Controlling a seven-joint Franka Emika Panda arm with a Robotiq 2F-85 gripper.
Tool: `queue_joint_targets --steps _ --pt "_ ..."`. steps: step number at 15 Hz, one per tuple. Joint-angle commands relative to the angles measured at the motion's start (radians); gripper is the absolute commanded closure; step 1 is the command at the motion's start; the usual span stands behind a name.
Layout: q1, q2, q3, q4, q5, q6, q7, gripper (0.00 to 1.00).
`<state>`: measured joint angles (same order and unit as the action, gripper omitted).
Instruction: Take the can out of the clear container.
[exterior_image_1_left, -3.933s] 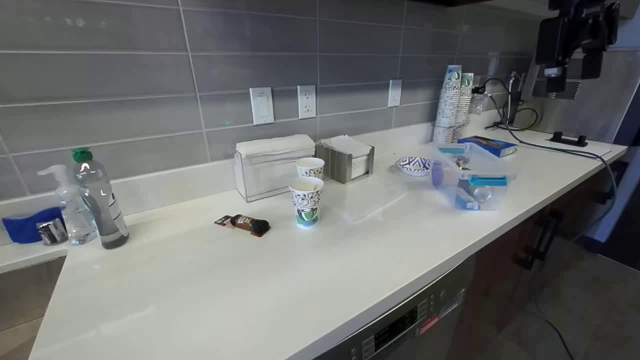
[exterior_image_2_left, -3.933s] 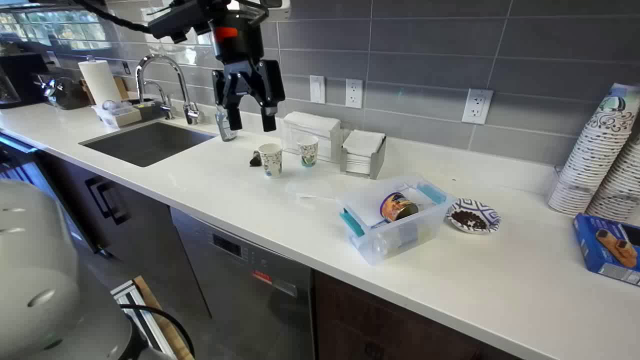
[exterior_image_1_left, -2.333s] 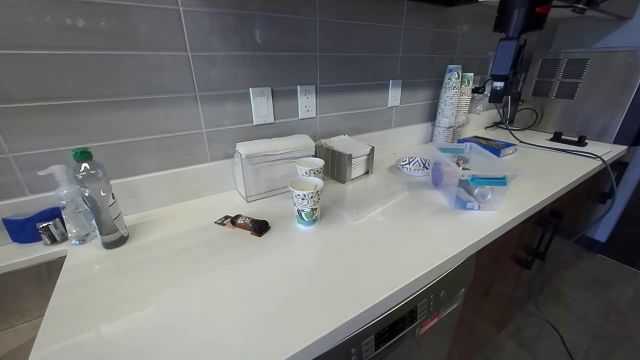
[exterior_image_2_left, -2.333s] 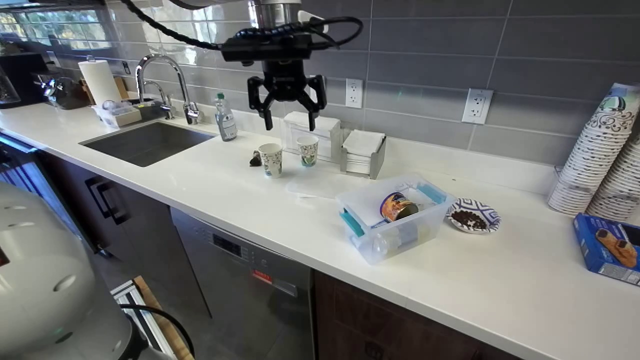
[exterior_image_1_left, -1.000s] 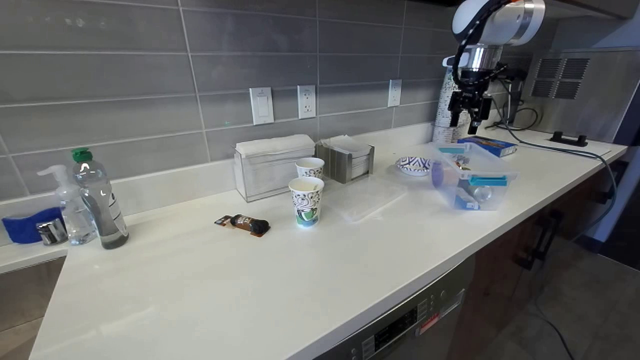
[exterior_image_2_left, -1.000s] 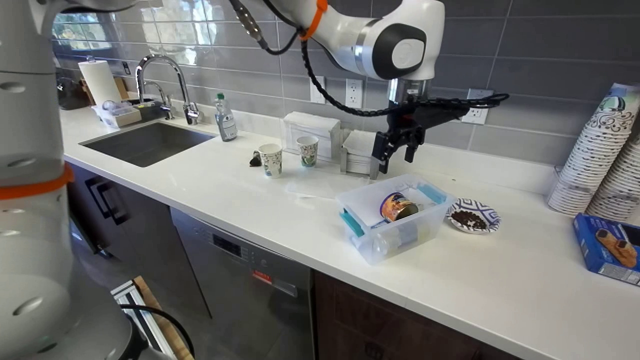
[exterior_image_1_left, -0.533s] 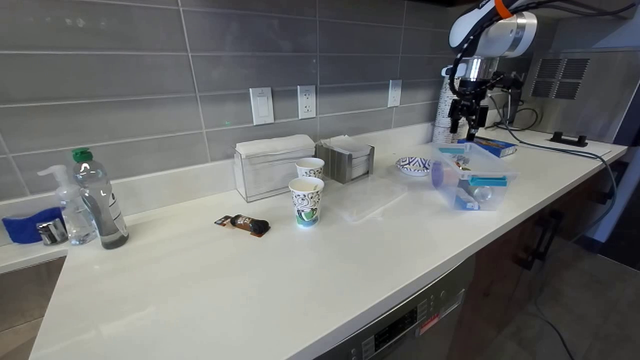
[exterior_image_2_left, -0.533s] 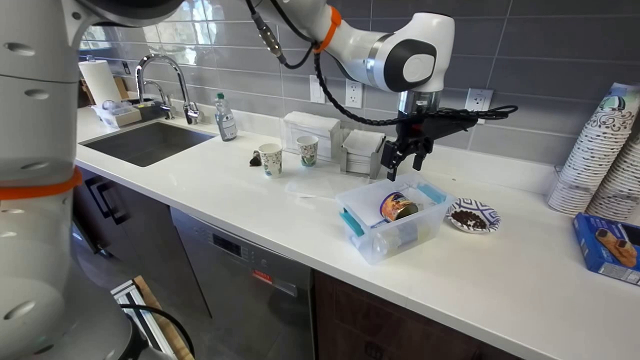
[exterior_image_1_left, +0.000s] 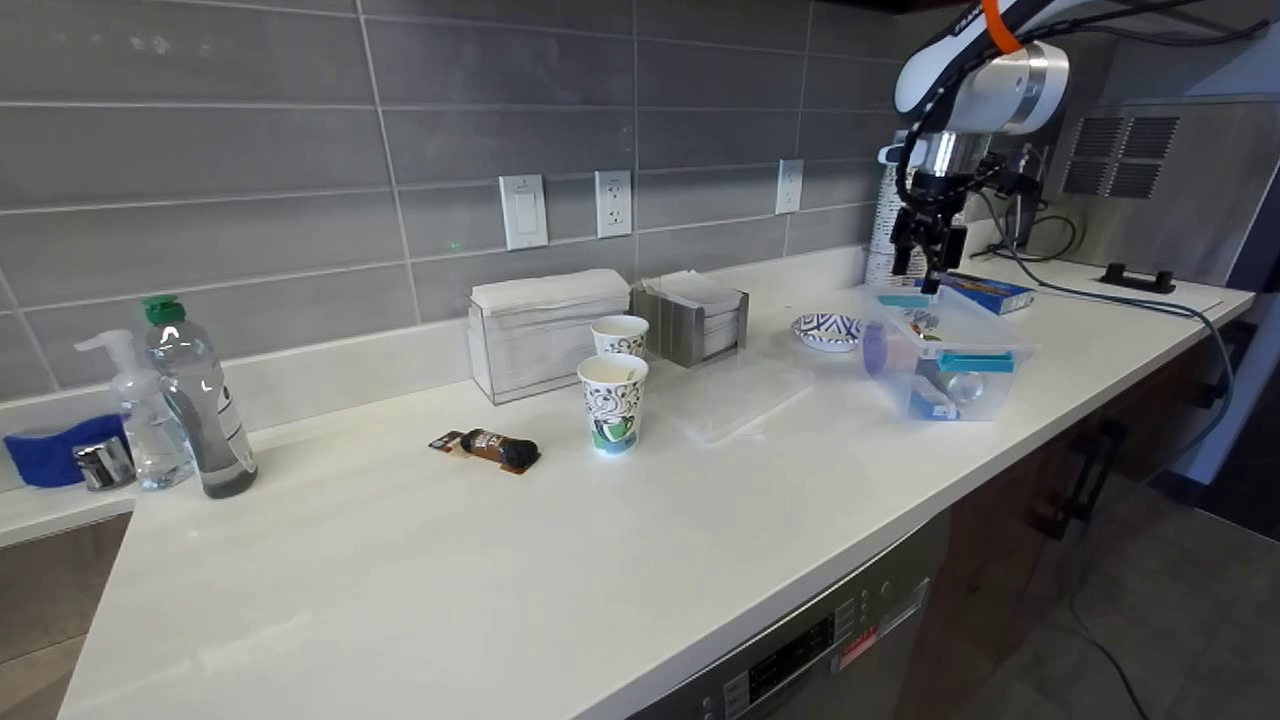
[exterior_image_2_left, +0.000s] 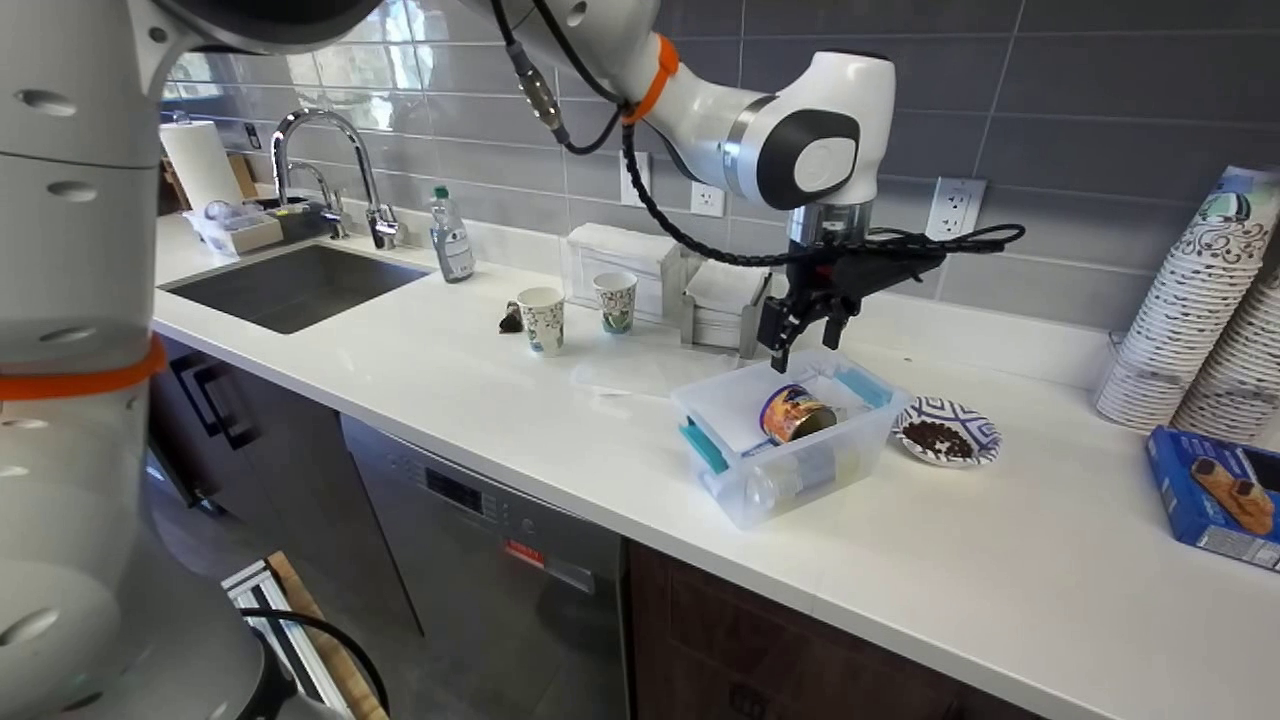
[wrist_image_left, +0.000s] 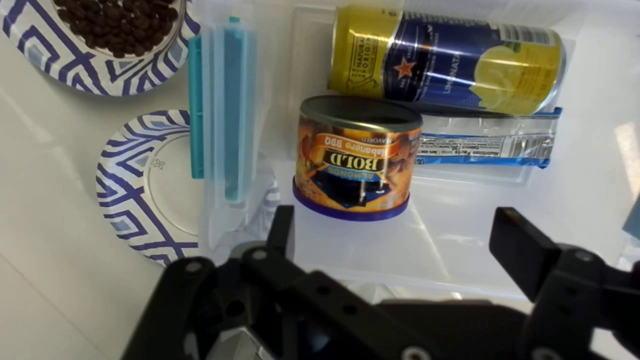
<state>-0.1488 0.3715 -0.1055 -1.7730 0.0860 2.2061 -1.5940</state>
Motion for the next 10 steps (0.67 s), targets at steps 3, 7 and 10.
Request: queue_joint_targets --steps 3,7,10 --pt "-0.043 0.007 0.05 -0.132 0.041 0.187 0.058 0.0" --pt "-0.074 0.035 0.083 -0.181 0.066 0.289 0.041 0.0" --pt "-0.105 0.053 0.125 -0.195 0.104 0.363 0.011 0.0"
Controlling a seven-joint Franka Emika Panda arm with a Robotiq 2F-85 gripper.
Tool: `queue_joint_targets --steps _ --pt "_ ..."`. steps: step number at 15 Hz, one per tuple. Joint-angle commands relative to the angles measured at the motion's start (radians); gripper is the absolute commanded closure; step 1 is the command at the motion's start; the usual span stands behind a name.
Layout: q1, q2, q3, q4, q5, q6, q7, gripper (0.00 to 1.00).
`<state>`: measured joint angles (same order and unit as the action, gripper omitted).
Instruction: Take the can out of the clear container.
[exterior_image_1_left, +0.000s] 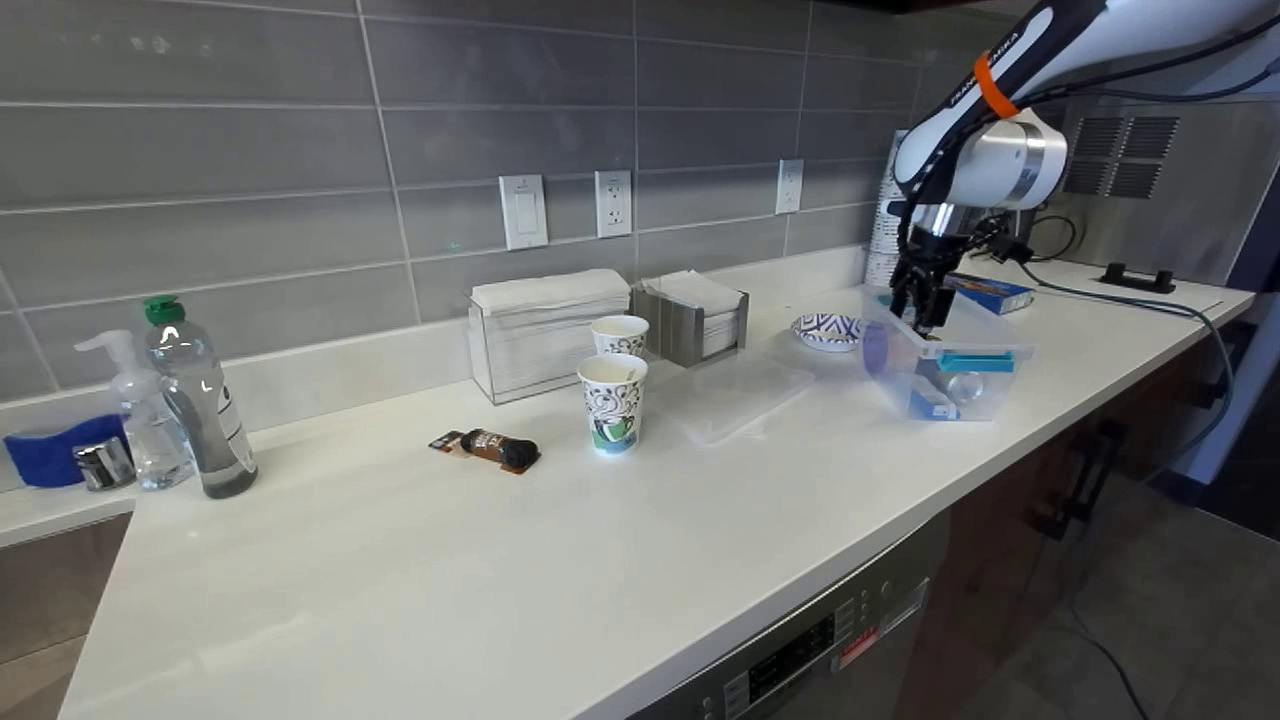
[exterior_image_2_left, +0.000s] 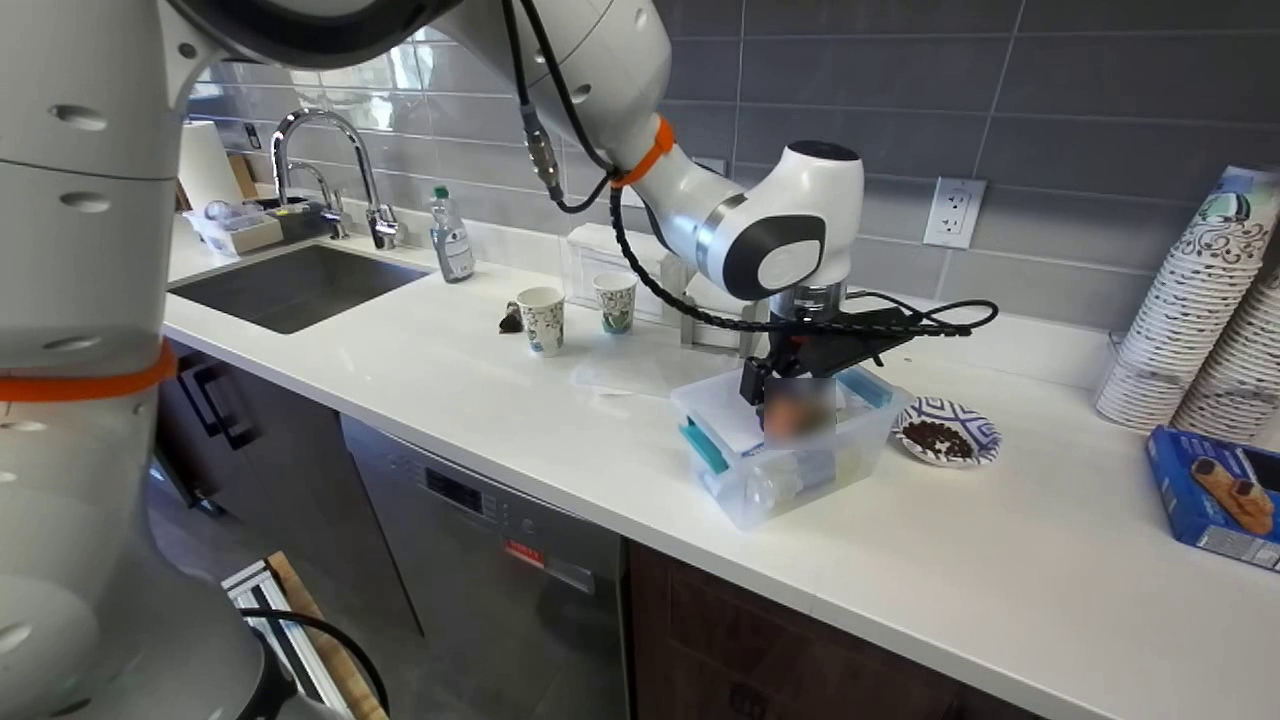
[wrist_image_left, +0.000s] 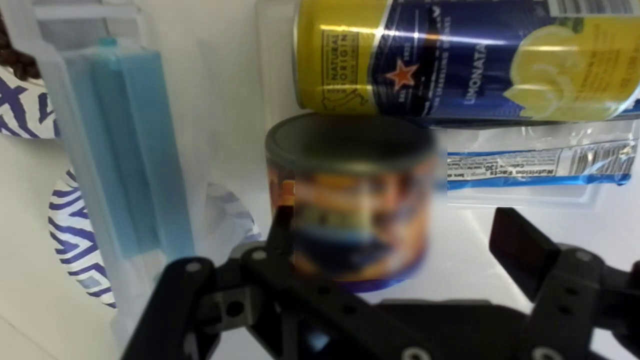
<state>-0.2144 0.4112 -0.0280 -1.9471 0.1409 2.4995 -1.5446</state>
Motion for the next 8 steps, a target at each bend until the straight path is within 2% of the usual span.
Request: queue_joint_targets --steps 1,4,8 --pt "-0.051 0.018 0.066 -0.023 0.065 0.095 -0.053 0.0" --pt "-0.073 0.037 0.103 -0.025 0.08 0.145 -0.087 0.0" --pt "-0.078 0.058 0.109 -0.019 0.046 0.167 -0.102 0.0"
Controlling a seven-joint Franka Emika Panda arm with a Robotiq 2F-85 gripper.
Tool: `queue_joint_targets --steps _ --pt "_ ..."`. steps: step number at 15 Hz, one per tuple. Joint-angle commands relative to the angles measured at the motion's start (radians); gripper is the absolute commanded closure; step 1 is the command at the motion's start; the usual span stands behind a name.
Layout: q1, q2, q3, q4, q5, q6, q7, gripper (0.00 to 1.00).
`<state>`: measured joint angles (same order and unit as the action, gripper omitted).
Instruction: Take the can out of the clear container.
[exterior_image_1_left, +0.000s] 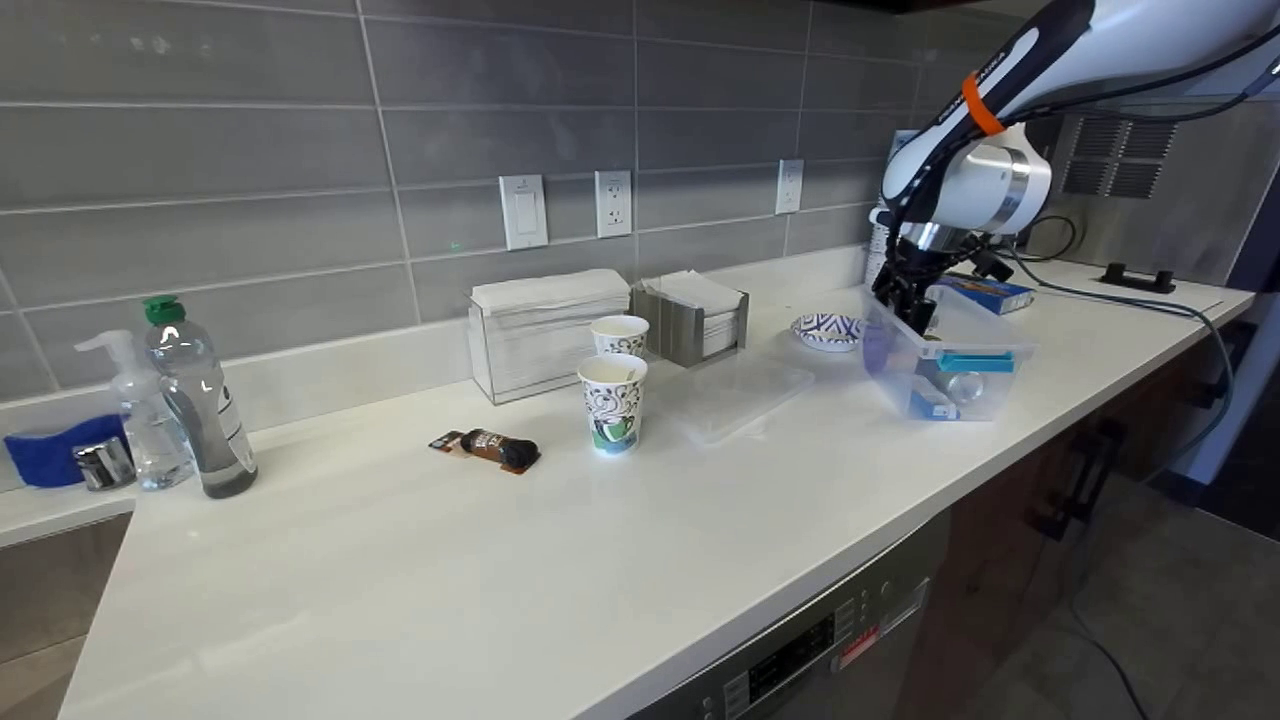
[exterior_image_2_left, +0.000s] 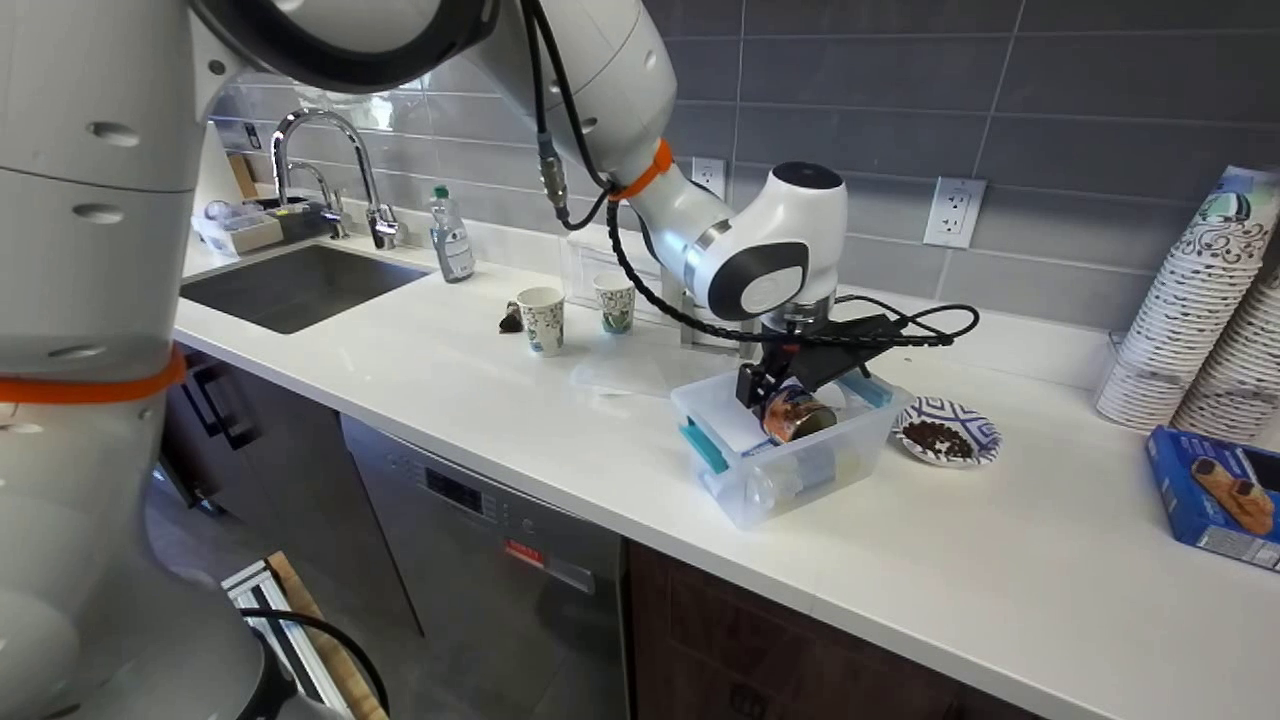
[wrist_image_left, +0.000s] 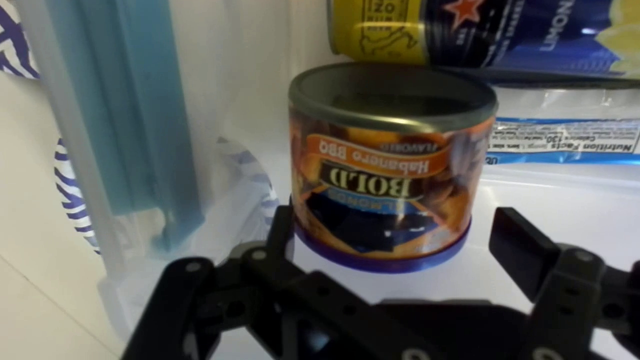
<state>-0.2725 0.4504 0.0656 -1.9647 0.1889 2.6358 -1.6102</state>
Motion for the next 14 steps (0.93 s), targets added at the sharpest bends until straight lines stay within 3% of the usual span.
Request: queue_joint_targets --steps 1,6,8,9,14 --pt "-0.019 0.022 0.013 0.0 -0.01 0.031 -0.037 0.0" --pt "-0.028 0.041 0.005 0.011 -0.025 0.021 -0.058 0.01" --pt "-0.031 0.049 0.002 0.013 -0.033 0.016 -0.07 0.17" --pt "-0.032 0.051 0.001 0.013 -0.036 0.019 -0.074 0.3" --pt "-0.022 0.011 -0.003 0.017 -0.054 -0.012 -0.083 0.32"
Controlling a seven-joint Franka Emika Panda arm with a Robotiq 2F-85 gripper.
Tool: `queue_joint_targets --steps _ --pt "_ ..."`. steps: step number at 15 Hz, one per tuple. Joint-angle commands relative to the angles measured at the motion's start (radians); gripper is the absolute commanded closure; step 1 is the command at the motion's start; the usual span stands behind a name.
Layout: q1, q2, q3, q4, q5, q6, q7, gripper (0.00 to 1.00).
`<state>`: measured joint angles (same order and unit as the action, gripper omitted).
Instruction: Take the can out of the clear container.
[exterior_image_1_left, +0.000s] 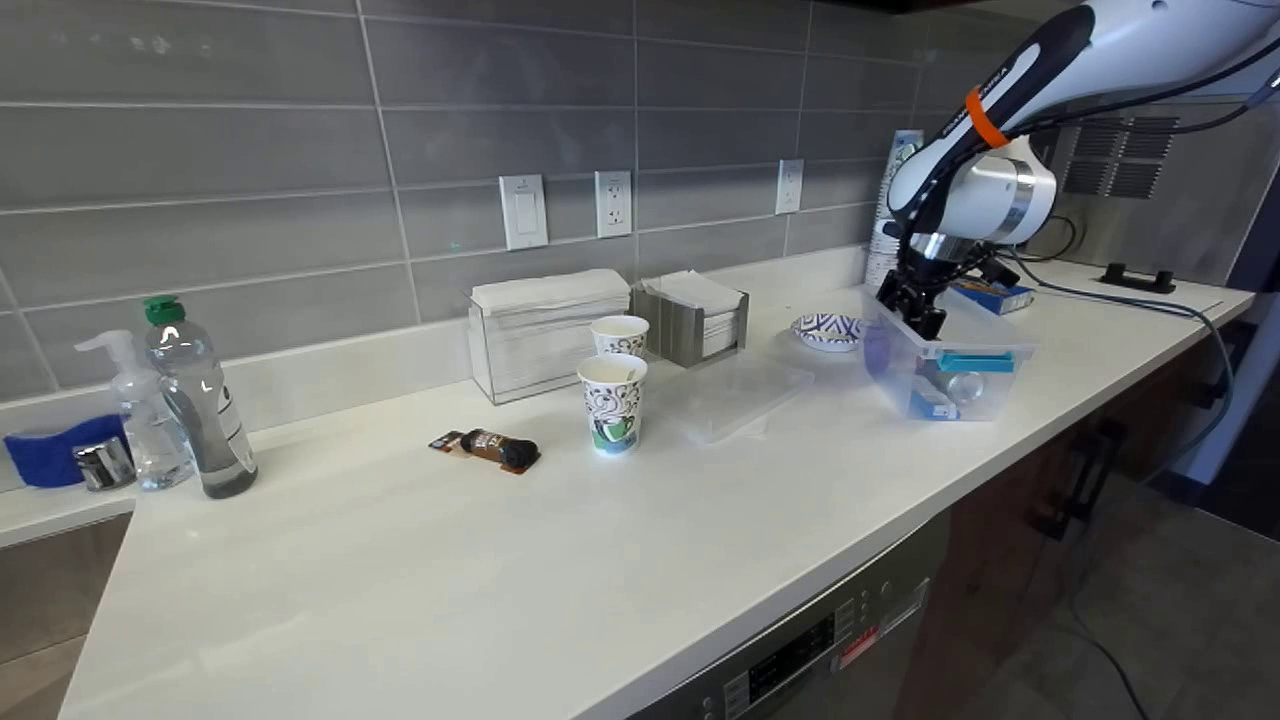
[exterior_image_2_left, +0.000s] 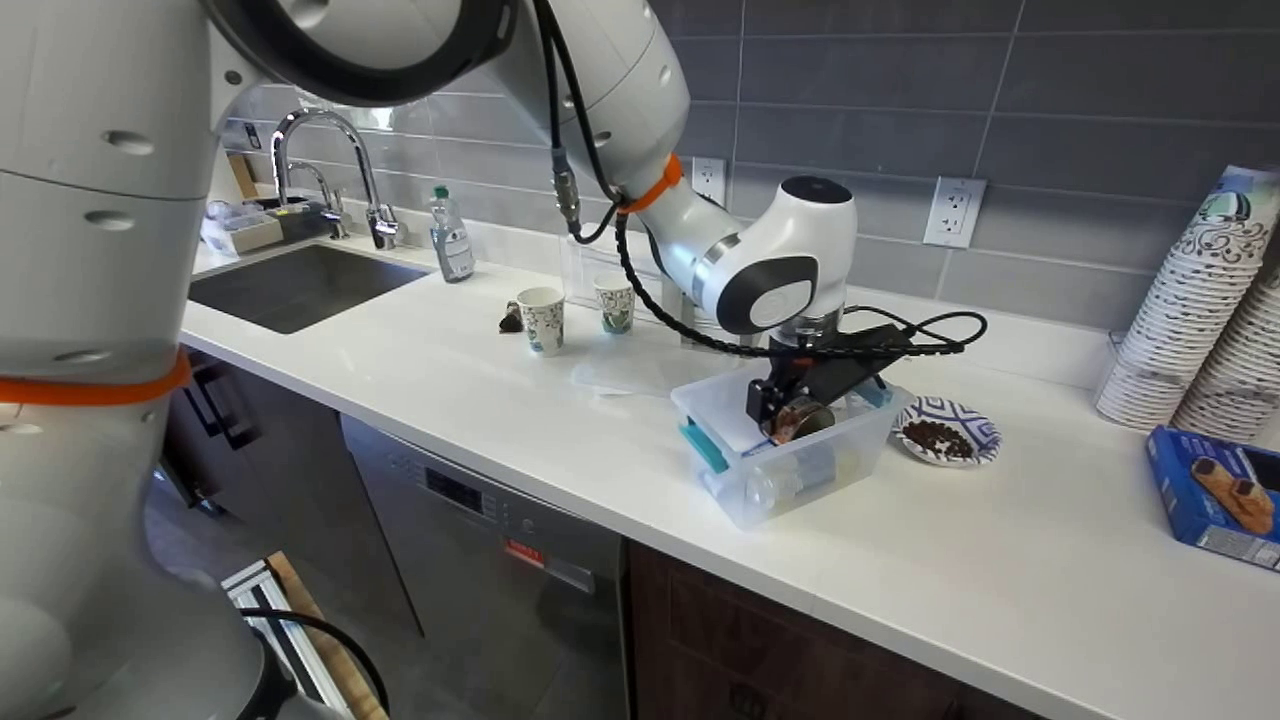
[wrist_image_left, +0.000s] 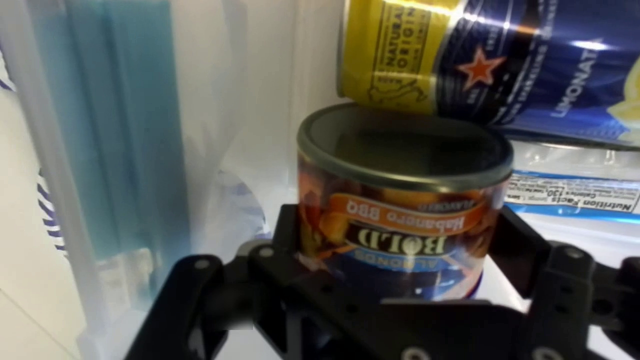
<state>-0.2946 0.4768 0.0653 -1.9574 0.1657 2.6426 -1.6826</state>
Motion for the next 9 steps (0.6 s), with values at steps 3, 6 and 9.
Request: queue_joint_targets --steps 3,6,9 --pt "0.008 -0.079 -0.012 0.007 -0.05 -0.061 0.011 0.32" --pt "0.005 -0.135 -0.017 0.017 -0.041 -0.147 0.017 0.32" --pt "-0.021 -0.196 0.016 0.038 0.084 -0.344 -0.071 0.32"
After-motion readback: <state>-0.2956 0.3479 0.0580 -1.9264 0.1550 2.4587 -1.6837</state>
